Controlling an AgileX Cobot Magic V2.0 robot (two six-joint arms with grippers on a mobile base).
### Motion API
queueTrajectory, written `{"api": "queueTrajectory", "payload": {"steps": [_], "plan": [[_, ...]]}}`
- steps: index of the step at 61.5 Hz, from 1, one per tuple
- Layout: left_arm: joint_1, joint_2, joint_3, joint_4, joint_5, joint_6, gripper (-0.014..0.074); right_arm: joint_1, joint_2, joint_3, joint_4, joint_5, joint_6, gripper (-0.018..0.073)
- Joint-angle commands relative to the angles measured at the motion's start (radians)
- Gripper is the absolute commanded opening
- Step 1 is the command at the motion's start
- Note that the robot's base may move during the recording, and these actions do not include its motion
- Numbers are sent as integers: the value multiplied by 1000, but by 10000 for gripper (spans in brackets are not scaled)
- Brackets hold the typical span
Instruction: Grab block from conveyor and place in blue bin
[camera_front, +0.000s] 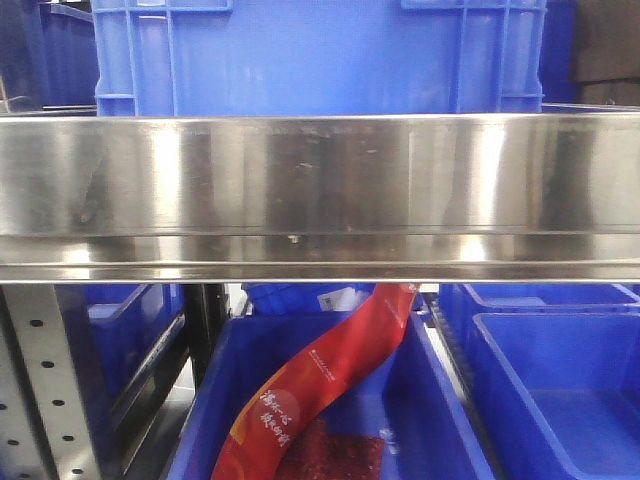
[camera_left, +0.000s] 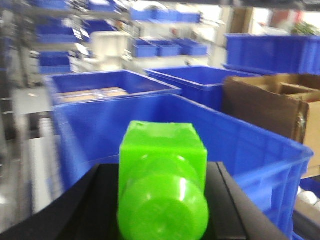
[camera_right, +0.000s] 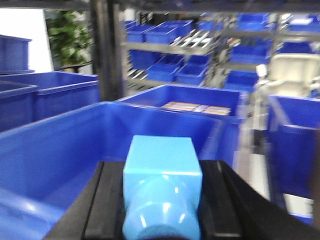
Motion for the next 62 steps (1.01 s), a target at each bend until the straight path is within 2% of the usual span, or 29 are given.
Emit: {"api": "queueTrajectory", "payload": {"steps": [1,15,18,21,26,34,39,44,51,57,62], "plan": [[-35,127,-92,5,-59,3,-111,25,85,-73,10,-24,-8,-162],[-82,442,-349,5,-74,3,-108,61,298,-245,10,-21,-8,-160],[-82,488,-395,5,-60,3,-85,61,341,-271,10,-21,-8,-139],[-85,525,-430,5,-48,3,-45,61,374,-296,10,-21,-8,-76],[-85,565,-467,5,-42,3,76,62,418,-326,10,-20,-8,66],[-85,590,-468,5,-44,3,340,62,460,-333,10,-23,-8,351],[-85,595,-468,5,-30,3,523,62,466,-333,10,-23,-8,452],[-85,595,-468,5,-27,3,613,62,466,-333,10,-25,-8,448],[-85,589,-468,5,-27,3,603,62,461,-333,10,-22,-8,375],[-85,571,-468,5,-14,3,561,62,433,-333,10,-22,-8,228],[-85,560,-468,5,-9,3,454,62,402,-333,10,-22,-8,76]]}}
